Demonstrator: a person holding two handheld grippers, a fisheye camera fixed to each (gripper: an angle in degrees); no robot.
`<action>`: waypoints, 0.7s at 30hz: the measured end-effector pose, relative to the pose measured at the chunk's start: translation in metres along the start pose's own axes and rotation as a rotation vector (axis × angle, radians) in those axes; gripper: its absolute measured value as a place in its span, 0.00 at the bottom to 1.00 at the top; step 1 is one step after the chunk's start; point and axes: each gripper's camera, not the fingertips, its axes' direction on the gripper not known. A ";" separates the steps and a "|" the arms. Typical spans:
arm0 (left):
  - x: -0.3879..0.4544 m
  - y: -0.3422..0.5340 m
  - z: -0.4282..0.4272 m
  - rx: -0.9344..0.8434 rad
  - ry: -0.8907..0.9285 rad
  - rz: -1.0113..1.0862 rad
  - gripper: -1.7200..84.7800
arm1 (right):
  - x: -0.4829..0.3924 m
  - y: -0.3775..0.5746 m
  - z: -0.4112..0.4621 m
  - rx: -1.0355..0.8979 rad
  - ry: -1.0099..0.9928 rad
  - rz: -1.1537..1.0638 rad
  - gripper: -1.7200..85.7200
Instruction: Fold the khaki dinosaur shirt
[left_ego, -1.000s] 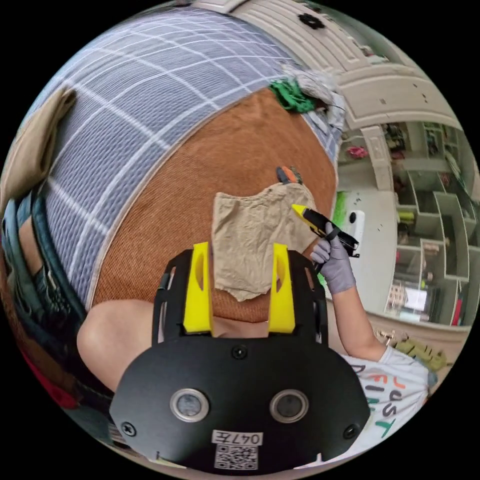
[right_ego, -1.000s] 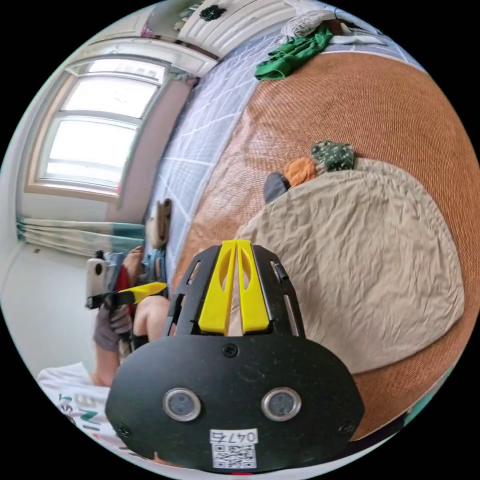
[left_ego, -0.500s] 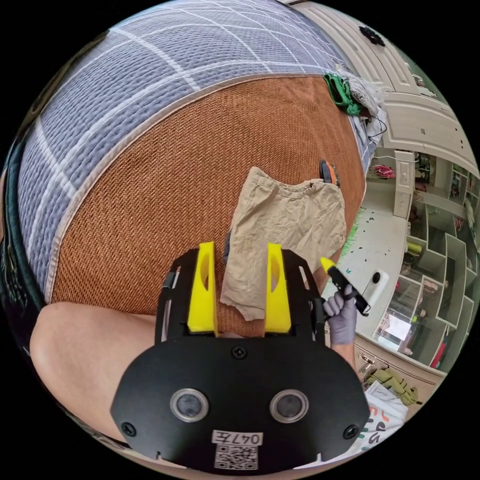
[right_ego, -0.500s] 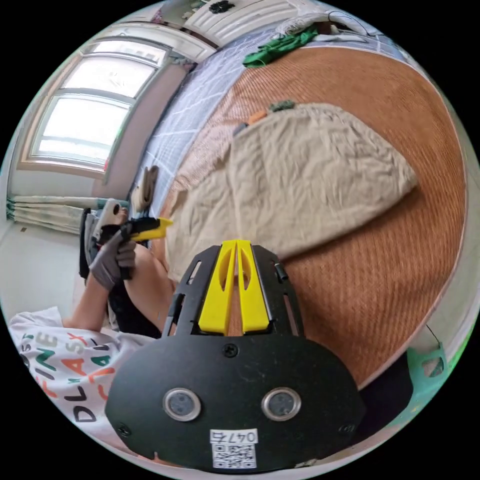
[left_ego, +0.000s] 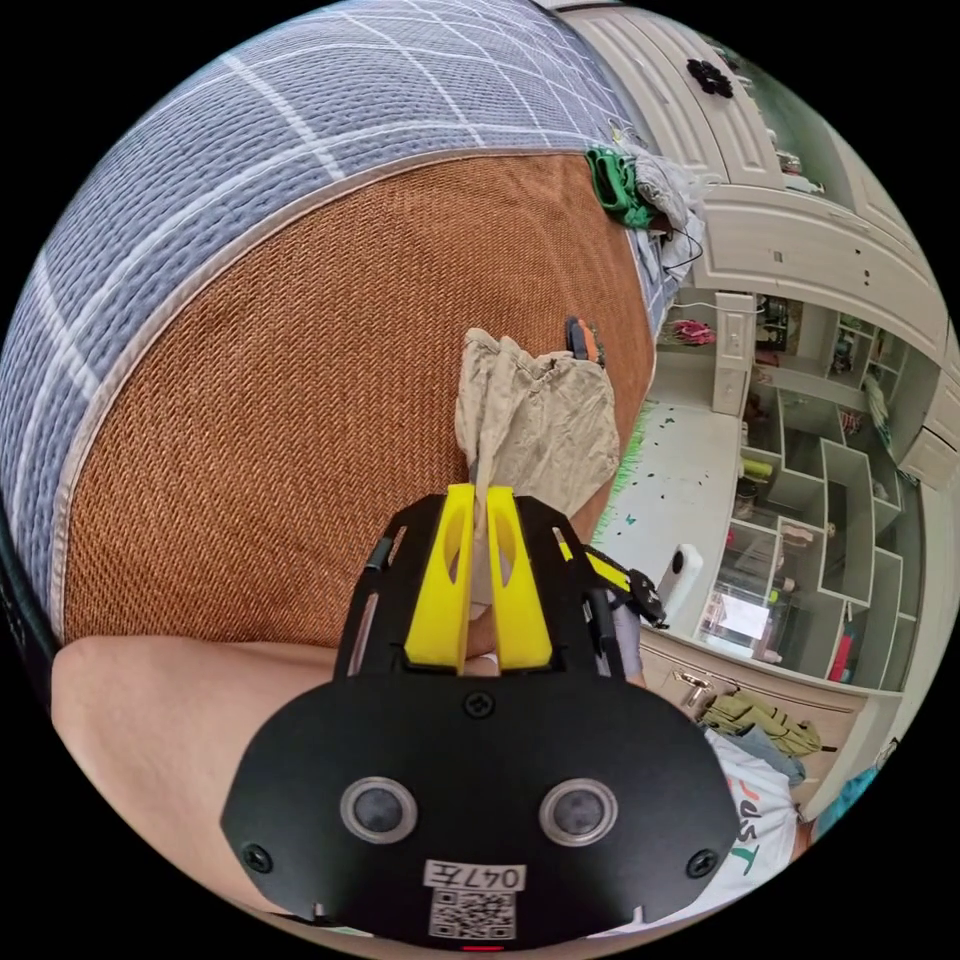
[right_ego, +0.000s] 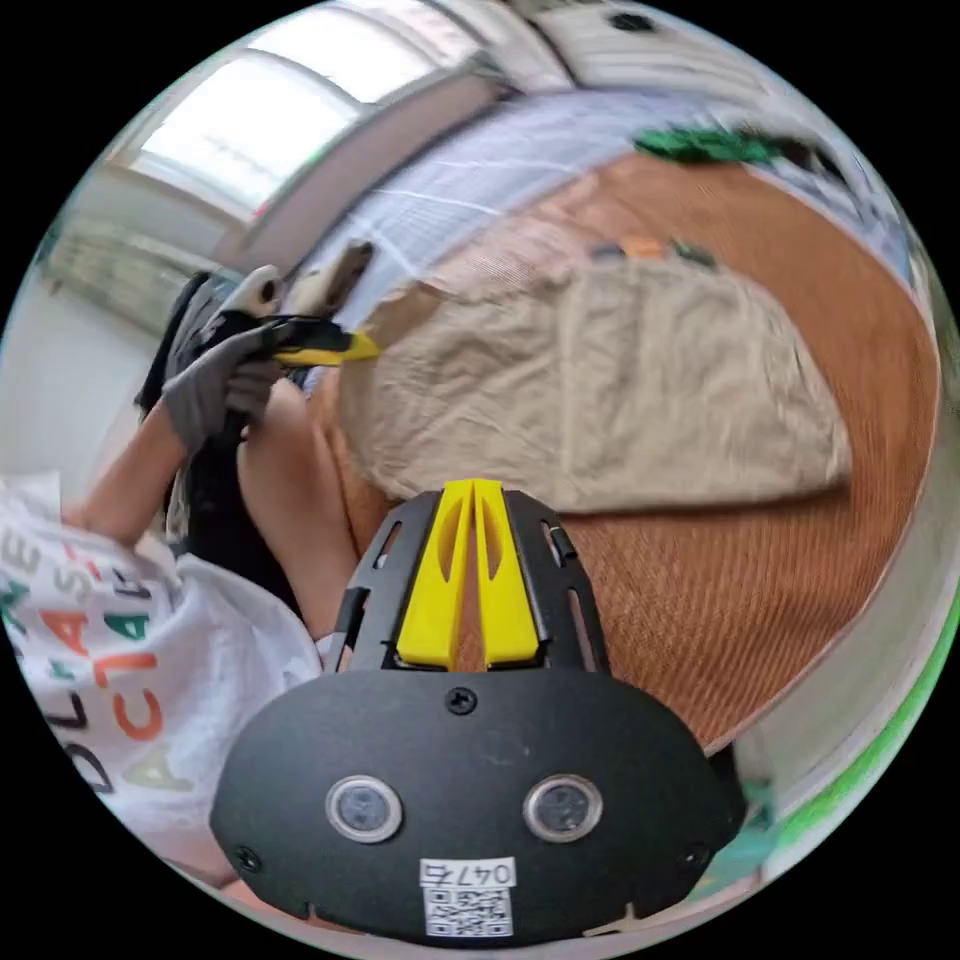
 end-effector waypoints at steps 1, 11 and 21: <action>0.000 0.001 0.000 -0.002 -0.001 0.000 0.01 | -0.037 -0.007 -0.004 0.015 0.055 -0.150 0.03; -0.024 0.012 0.004 -0.014 0.021 -0.058 0.01 | -0.197 0.004 0.099 -0.211 0.476 -0.861 0.06; -0.043 0.018 -0.029 0.071 0.079 -0.095 0.01 | -0.119 0.002 0.023 -0.048 0.144 -0.534 0.01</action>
